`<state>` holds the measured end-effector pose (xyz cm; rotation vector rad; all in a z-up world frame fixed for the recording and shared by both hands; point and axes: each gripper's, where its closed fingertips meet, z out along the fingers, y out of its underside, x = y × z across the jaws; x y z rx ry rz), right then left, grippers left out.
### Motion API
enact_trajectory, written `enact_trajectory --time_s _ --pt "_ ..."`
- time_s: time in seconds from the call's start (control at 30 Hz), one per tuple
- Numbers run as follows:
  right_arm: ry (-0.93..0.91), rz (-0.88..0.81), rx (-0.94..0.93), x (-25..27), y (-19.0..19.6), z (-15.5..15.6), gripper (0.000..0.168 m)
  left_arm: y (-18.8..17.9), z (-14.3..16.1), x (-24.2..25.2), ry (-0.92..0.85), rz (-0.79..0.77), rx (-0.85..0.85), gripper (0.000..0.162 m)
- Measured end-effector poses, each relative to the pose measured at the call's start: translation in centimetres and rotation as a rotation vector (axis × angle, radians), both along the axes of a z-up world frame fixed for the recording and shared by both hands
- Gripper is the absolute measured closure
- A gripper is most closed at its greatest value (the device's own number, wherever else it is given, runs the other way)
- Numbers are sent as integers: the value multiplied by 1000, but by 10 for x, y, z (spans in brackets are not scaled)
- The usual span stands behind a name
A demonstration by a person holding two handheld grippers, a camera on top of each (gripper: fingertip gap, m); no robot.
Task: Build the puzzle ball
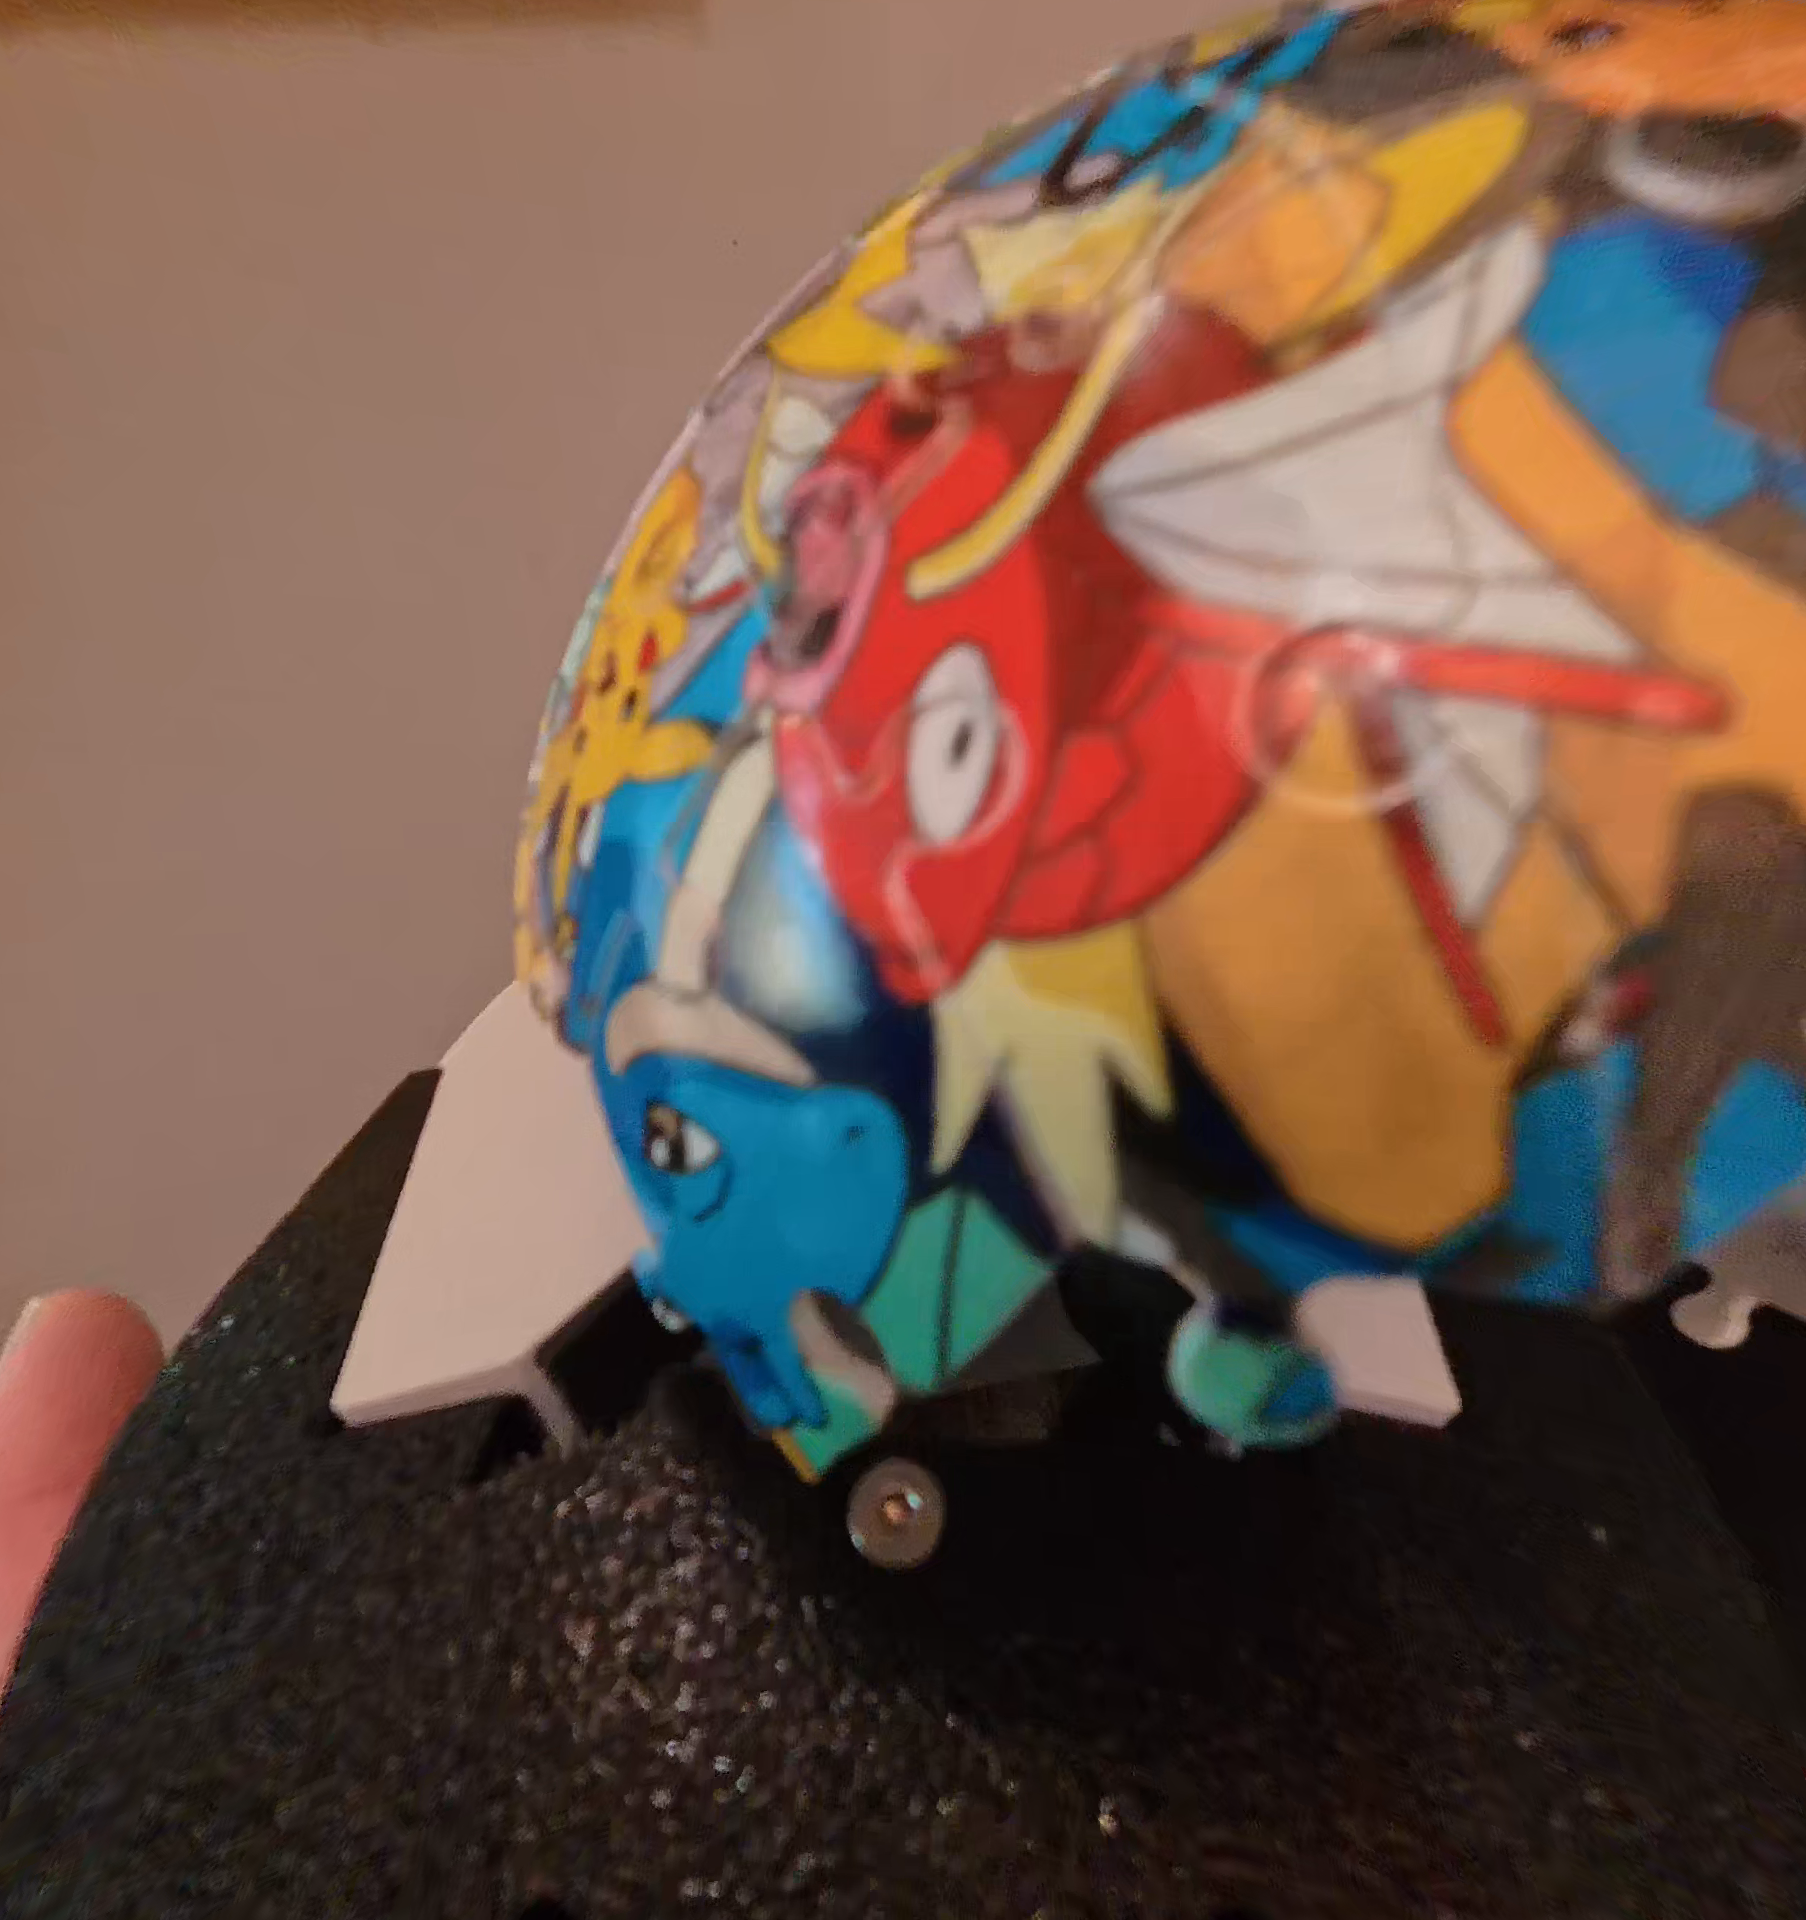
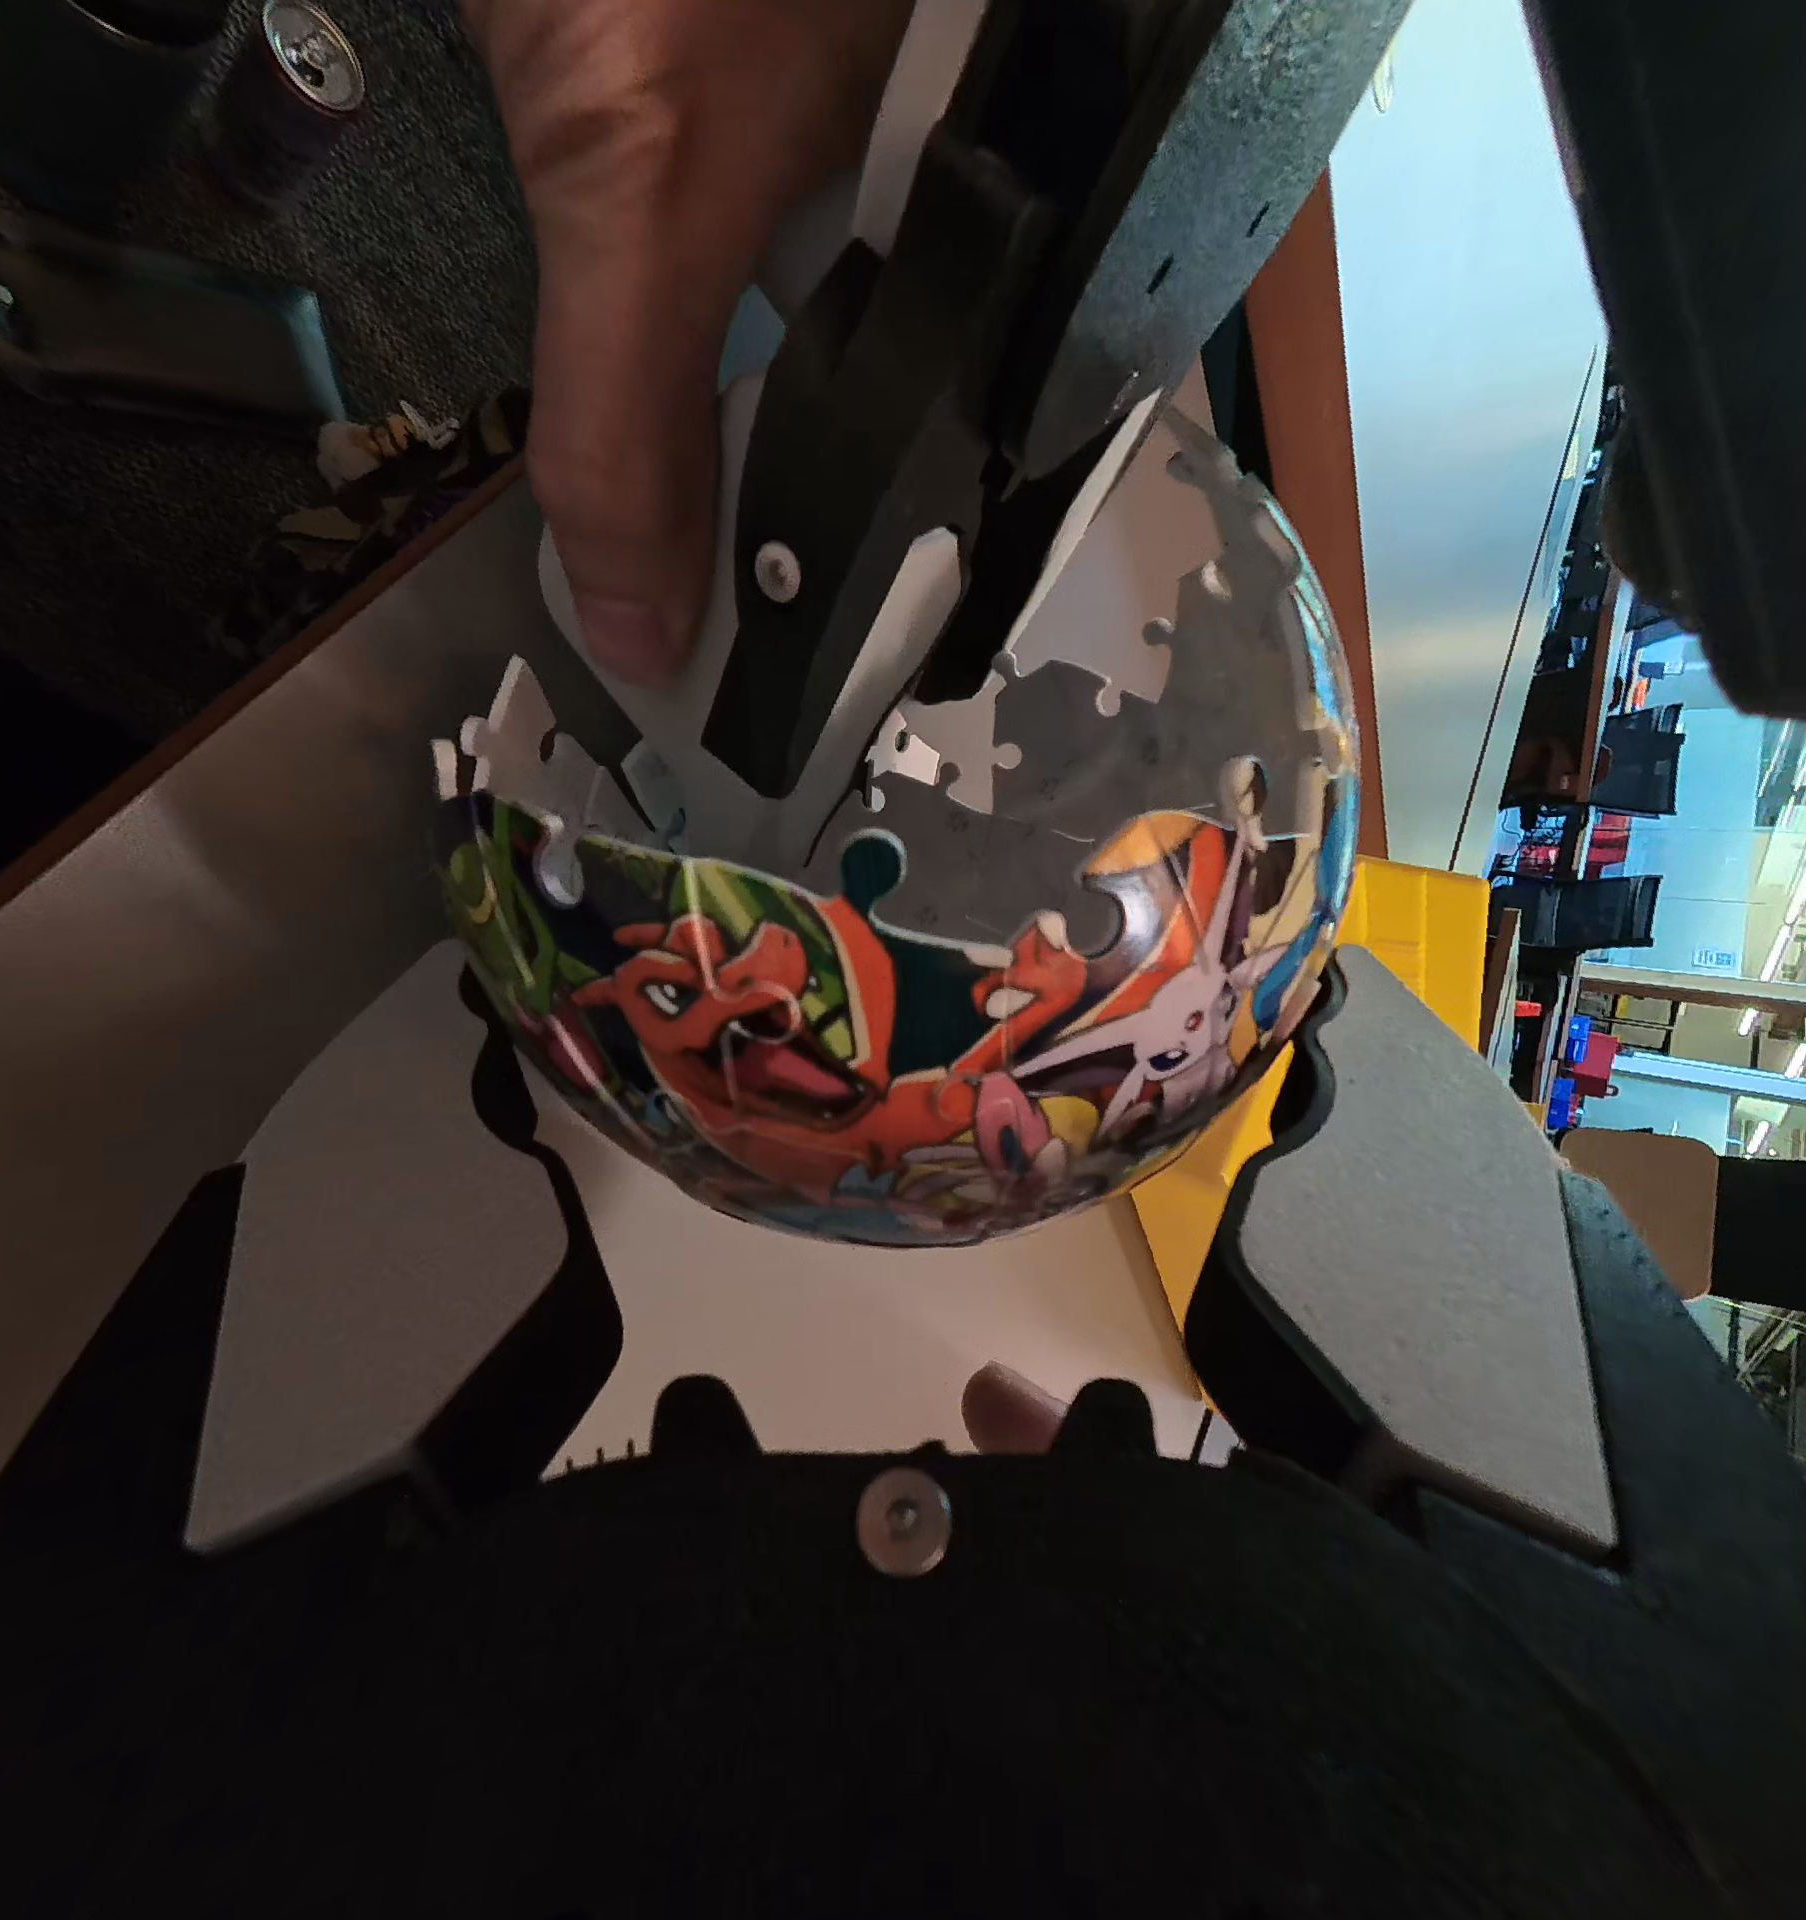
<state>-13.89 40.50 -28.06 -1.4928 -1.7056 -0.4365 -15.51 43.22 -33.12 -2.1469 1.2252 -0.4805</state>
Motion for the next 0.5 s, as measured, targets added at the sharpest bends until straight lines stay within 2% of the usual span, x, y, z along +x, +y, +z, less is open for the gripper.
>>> enact_trajectory --time_s 0.03,0.1,0.2,0.33,0.43,0.5 --pt "2 -3 0 0 0 0 29 0 0 1 -16 -4 -1 83" --pt "5 -6 0 1 0 0 29 1 0 1 -42 -8 8 79" --pt "-12 -4 13 2 0 1 29 9 1 -4 -79 77 1 72" --pt "-34 -6 28 2 -1 2 30 7 29 1 -346 96 -119 64" --pt "-42 -6 33 3 -1 2 30 11 30 -13 -311 112 -110 69" --pt "-46 -5 33 3 -1 2 30 6 27 -20 -242 73 -108 81"
